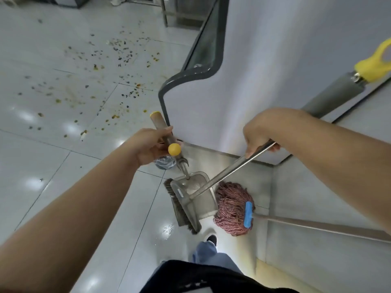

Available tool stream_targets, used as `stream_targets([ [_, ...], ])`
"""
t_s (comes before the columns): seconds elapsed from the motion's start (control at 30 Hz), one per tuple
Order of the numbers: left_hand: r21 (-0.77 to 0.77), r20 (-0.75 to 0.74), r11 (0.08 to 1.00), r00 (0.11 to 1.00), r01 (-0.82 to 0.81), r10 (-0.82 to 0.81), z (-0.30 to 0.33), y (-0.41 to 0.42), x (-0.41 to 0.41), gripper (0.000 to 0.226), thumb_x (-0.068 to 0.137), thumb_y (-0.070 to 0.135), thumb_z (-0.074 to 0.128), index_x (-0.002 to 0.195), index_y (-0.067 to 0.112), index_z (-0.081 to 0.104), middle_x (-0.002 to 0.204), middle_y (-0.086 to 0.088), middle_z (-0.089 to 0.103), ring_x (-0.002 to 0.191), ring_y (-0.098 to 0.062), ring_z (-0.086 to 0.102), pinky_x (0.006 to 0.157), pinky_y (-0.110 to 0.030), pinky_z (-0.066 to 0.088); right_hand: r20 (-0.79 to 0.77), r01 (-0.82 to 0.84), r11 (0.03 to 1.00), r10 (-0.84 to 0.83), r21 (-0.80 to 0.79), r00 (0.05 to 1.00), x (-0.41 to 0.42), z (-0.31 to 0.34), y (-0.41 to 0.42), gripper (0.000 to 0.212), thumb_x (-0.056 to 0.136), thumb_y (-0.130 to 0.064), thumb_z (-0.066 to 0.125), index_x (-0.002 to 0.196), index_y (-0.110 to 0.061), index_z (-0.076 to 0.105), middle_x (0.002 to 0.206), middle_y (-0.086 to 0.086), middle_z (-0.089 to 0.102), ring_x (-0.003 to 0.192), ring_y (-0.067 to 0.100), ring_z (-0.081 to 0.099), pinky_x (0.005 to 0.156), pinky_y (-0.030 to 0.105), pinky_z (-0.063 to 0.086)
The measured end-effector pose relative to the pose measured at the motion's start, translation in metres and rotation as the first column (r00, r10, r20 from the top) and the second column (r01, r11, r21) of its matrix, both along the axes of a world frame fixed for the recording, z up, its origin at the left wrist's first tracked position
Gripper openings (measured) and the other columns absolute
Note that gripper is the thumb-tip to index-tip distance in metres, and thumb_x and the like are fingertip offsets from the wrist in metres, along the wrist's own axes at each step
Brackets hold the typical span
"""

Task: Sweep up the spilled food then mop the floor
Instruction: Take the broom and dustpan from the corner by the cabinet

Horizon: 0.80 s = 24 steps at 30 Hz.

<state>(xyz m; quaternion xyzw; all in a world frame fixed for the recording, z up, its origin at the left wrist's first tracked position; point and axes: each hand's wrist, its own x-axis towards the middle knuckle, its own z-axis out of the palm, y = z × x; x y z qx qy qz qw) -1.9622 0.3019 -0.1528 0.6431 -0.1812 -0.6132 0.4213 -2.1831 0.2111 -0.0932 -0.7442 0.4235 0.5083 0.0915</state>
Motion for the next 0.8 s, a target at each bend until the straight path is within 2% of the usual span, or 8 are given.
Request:
stream_targets([
  [0.07,-0.021,-0.076,0.995,0.993,-0.096,0.094,-0.007,0.023,0.020,0.014,0.091,0.016,0.057,0.085,0.004,0.055,0.071,-0.011,0.069,0.068,-0.018,0.069,0.056,-0.026,0.058,-0.029,-0.110,0.993,0.109,-0.039,0.994,0.027,0.003,0.010,0.050,0.087,-0.054,0.054,0.060,-0.012,0.054,0.025,-0.007,0.047,0.026,0.008,0.048,0.041,0.019,0.033],
  [0.17,-0.032,-0.170,0.968,0.956,-0.248,0.240,-0.014,0.054,0.047,0.010,0.090,0.009,0.058,0.084,0.002,0.056,0.062,-0.009,0.068,0.057,-0.014,0.069,0.049,-0.023,0.055,-0.066,-0.227,0.971,0.222,-0.080,0.973,0.066,0.004,0.027,0.052,0.087,-0.054,0.055,0.059,-0.011,0.045,0.022,-0.004,0.043,0.044,0.015,0.046,0.046,0.024,0.035],
  [0.23,-0.020,-0.202,0.942,0.924,-0.335,0.324,-0.015,0.070,0.060,0.011,0.091,0.004,0.056,0.081,0.000,0.055,0.060,-0.010,0.067,0.052,-0.013,0.068,0.048,-0.024,0.055,-0.075,-0.246,0.966,0.241,-0.078,0.968,0.088,0.000,0.038,0.050,0.087,-0.052,0.056,0.060,-0.011,0.044,0.043,0.002,0.052,0.050,0.015,0.042,0.048,0.025,0.035],
  [0.33,-0.011,-0.272,0.864,0.833,-0.503,0.481,-0.020,0.088,0.078,0.013,0.092,0.003,0.053,0.080,0.000,0.051,0.072,-0.013,0.063,0.059,-0.016,0.067,0.053,-0.029,0.058,-0.102,-0.275,0.959,0.267,-0.064,0.958,0.112,-0.007,0.050,0.048,0.090,-0.049,0.053,0.063,-0.011,0.041,0.063,0.000,0.045,0.051,0.014,0.040,0.046,0.023,0.033],
  [0.43,-0.019,-0.309,0.790,0.755,-0.613,0.578,-0.026,0.106,0.099,0.006,0.092,0.003,0.054,0.086,0.001,0.051,0.087,-0.015,0.058,0.077,-0.022,0.065,0.058,-0.030,0.059,-0.115,-0.296,0.954,0.289,-0.050,0.950,0.124,-0.013,0.054,0.048,0.091,-0.047,0.053,0.062,-0.012,0.037,0.060,-0.001,0.043,0.049,0.012,0.039,0.042,0.020,0.031],
  [0.57,-0.081,-0.300,0.745,0.729,-0.662,0.615,-0.026,0.124,0.121,0.005,0.092,0.003,0.053,0.089,0.001,0.049,0.087,-0.016,0.058,0.061,-0.019,0.071,0.056,-0.028,0.058,-0.147,-0.223,0.974,0.215,-0.037,0.966,0.136,-0.028,0.051,0.049,0.092,-0.049,0.050,0.063,-0.010,0.039,0.028,-0.002,0.047,0.049,0.013,0.042,0.045,0.023,0.033],
  [0.67,-0.124,-0.366,0.681,0.672,-0.721,0.644,-0.022,0.128,0.131,0.012,0.092,0.001,0.052,0.101,0.001,0.044,0.086,-0.015,0.055,0.063,-0.020,0.071,0.056,-0.029,0.058,-0.160,-0.193,0.980,0.183,-0.049,0.970,0.146,-0.035,0.050,0.049,0.094,-0.048,0.046,0.061,-0.011,0.045,0.040,-0.001,0.051,0.048,0.011,0.044,0.044,0.022,0.033],
  [0.8,-0.185,-0.429,0.585,0.600,-0.790,0.675,-0.013,0.129,0.144,0.024,0.091,-0.002,0.053,0.110,0.001,0.038,0.082,-0.015,0.055,0.066,-0.022,0.070,0.058,-0.032,0.059,-0.129,-0.148,0.986,0.138,-0.072,0.982,0.162,-0.036,0.050,0.047,0.095,-0.043,0.046,0.062,-0.009,0.046,0.034,-0.001,0.050,0.048,0.013,0.044,0.045,0.022,0.034],
])
